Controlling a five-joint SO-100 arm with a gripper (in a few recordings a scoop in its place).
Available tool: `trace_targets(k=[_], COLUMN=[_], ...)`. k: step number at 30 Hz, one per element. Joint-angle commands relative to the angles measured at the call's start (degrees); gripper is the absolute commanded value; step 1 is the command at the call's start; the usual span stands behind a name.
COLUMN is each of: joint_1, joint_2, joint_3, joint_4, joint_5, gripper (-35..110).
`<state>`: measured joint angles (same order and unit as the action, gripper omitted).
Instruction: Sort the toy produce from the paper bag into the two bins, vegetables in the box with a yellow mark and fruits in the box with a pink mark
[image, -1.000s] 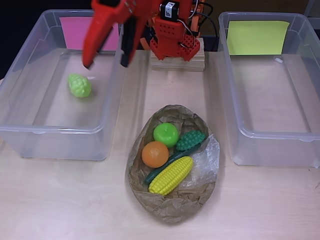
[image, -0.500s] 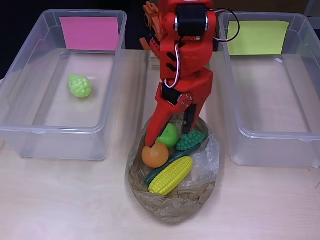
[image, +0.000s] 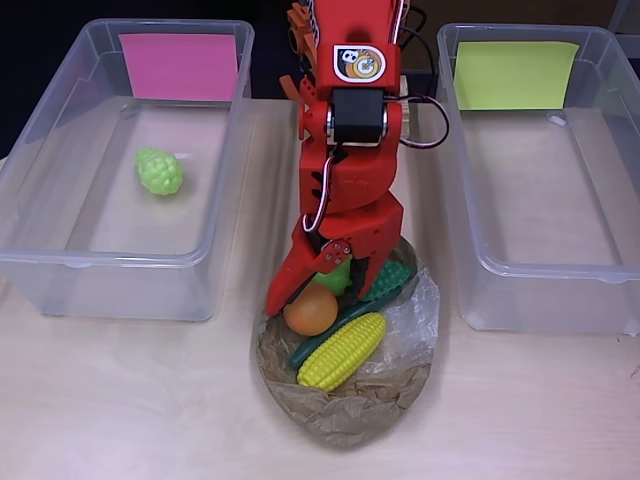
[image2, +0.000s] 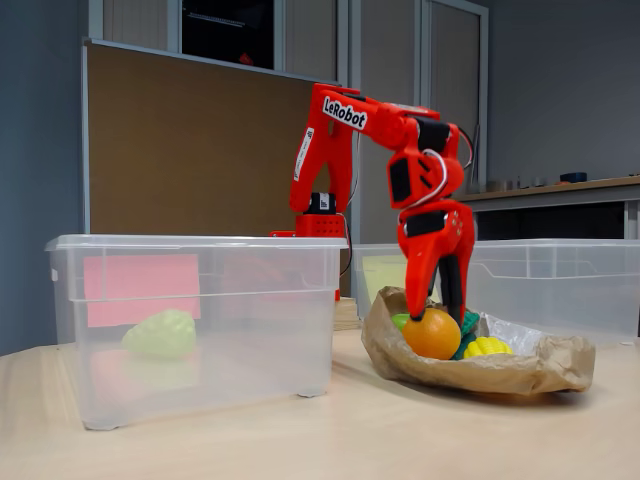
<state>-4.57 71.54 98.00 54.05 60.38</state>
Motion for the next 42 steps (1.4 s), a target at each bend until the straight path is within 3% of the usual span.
trace_targets(k=[1, 10, 17, 30, 36, 42], joint_1=[0.6, 1.2, 1.1, 2.9, 9.8, 26.8], joint_2=[-0.8, -2.9, -1.9, 9.3, 23.3, 38.0], joint_3=[0.1, -2.0, -8.1, -26.8, -24.0, -10.5], joint_4=[-1.1, 0.9, 5.6, 28.3, 34.5, 39.1], joint_5=[1.3, -2.6, -13.9, -31.1, -33.8, -31.9], gripper=[42, 34, 30, 30, 32, 33])
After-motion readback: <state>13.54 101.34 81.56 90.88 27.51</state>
